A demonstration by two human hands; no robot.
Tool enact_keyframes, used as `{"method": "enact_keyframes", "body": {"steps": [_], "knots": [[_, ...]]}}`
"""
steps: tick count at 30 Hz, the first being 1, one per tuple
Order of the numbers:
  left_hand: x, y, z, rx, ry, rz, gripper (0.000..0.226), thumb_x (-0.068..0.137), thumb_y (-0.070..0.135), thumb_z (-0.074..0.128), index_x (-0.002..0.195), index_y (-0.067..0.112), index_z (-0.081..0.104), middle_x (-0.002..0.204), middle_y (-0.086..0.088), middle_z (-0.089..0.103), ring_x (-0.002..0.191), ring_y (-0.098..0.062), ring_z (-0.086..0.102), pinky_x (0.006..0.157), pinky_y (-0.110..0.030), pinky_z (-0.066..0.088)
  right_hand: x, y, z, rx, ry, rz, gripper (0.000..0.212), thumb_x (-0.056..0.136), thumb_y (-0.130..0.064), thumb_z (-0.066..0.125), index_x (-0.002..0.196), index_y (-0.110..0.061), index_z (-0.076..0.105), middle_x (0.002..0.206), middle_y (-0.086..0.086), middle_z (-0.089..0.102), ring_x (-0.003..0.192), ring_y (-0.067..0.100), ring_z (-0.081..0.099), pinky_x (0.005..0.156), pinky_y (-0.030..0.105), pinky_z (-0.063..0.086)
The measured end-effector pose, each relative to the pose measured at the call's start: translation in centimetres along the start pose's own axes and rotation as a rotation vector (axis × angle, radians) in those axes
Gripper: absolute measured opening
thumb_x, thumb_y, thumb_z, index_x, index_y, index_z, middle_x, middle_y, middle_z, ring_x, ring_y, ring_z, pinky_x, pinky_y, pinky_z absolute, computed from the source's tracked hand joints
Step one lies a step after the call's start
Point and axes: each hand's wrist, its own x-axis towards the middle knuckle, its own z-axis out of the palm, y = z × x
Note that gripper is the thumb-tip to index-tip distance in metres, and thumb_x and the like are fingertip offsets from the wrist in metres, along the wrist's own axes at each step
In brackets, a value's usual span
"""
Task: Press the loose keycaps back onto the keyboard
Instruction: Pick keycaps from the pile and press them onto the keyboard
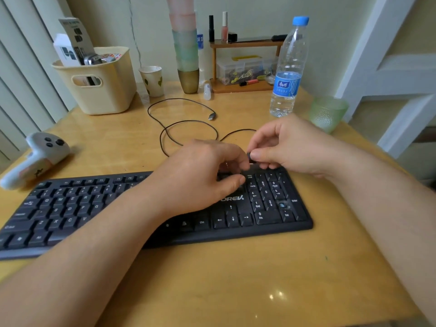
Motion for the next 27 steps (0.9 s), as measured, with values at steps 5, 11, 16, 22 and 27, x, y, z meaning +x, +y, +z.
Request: {"method": "enact_keyframes", "body": {"steps": [5, 11, 16, 22, 27], "knots": [[-0.1, 1.2, 0.7, 0.034, -0.056, 0.129, 0.02, 0.092, 0.033, 0.07, 0.111, 0.039, 0.074, 0.101, 0.02, 0.068, 0.099, 0.0, 0.059, 0.092, -0.031, 0.052, -3.1, -0.8, -2.2, -0.189, -0.029, 0.118, 0.011, 0.087, -0.013, 0.082, 0.08, -0.021, 0.078, 0.07, -0.003, 0.074, 0.061, 0.003, 0.062, 0.068, 0.029, 0.055], [-0.3, 2.2, 1.8, 0.062, -0.137, 0.235, 0.026, 0.093, 0.034, 0.067, 0.117, 0.043, 0.075, 0.105, 0.015, 0.064, 0.104, -0.006, 0.054, 0.096, -0.024, 0.044, -6.8, -0.1, -1.2, -0.199, -0.01, 0.261, 0.01, 0.086, -0.019, 0.083, 0.079, -0.023, 0.079, 0.059, -0.022, 0.065, 0.06, -0.006, 0.057, 0.067, 0.021, 0.041], [-0.3, 1.8, 1.7, 0.032, -0.131, 0.232, 0.026, 0.091, 0.036, 0.07, 0.113, 0.046, 0.077, 0.101, 0.013, 0.064, 0.098, -0.004, 0.053, 0.089, -0.016, 0.036, -7.5, -0.5, -0.2, -0.162, 0.017, 0.337, 0.011, 0.086, -0.012, 0.082, 0.079, -0.02, 0.078, 0.065, -0.015, 0.067, 0.075, 0.006, 0.061, 0.073, 0.024, 0.045], [-0.3, 1.8, 1.6, 0.015, -0.147, 0.228, 0.027, 0.09, 0.037, 0.071, 0.115, 0.044, 0.077, 0.104, 0.012, 0.066, 0.102, -0.003, 0.054, 0.088, -0.013, 0.032, -7.3, -0.9, 0.2, -0.21, 0.013, 0.381, 0.011, 0.087, -0.014, 0.08, 0.079, -0.022, 0.079, 0.084, -0.006, 0.072, 0.086, 0.012, 0.062, 0.075, 0.026, 0.046], [-0.2, 1.8, 1.5, 0.007, -0.152, 0.232, 0.027, 0.09, 0.037, 0.071, 0.116, 0.044, 0.077, 0.104, 0.012, 0.067, 0.102, -0.003, 0.054, 0.086, -0.008, 0.03, -6.7, -1.2, 0.3, -0.28, -0.018, 0.414, 0.013, 0.085, -0.017, 0.079, 0.077, -0.027, 0.079, 0.09, 0.0, 0.075, 0.093, 0.019, 0.067, 0.092, 0.044, 0.057]]}}
